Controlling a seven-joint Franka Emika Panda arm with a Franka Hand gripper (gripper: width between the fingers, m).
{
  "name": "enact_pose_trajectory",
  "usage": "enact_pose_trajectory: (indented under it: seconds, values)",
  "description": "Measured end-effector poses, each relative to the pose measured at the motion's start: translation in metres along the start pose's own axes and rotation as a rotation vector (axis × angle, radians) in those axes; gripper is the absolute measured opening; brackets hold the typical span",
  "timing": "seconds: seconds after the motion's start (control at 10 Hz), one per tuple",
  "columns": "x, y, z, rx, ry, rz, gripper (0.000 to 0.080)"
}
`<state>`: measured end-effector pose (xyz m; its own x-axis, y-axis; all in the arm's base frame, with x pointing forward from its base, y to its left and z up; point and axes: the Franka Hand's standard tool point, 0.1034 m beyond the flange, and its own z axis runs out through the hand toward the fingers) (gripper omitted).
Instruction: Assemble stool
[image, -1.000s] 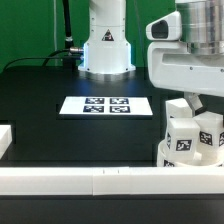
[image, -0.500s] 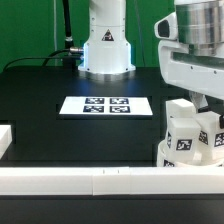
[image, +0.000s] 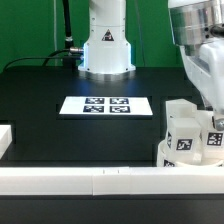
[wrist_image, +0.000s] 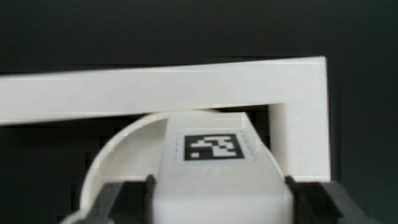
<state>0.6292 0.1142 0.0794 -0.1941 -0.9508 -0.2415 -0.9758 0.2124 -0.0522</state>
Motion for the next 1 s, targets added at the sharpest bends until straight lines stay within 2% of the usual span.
enact_pose_trajectory:
  seconds: [0.2, 0.5, 0.6, 0.7, 0.8, 0.9, 1.0]
  values:
    - [-0.001, -0.001, 0.000, 0.009, -0.013, 0.196, 0.0337]
    - [-0.005, 0.000, 0.001, 0.006, -0.035, 0.287, 0.0370]
    - [-0.006, 0.000, 0.001, 0.006, -0.038, 0.266, 0.0556]
    - [-0.009, -0.001, -0.008, 0.015, -0.047, 0.244, 0.0556]
    - [-0.013, 0.001, -0.018, 0.024, -0.058, 0.237, 0.0630]
    - [-0.015, 0.001, -0.023, 0.028, -0.063, 0.220, 0.0644]
    - [-0.014, 0.002, -0.020, 0.025, -0.060, 0.195, 0.0644]
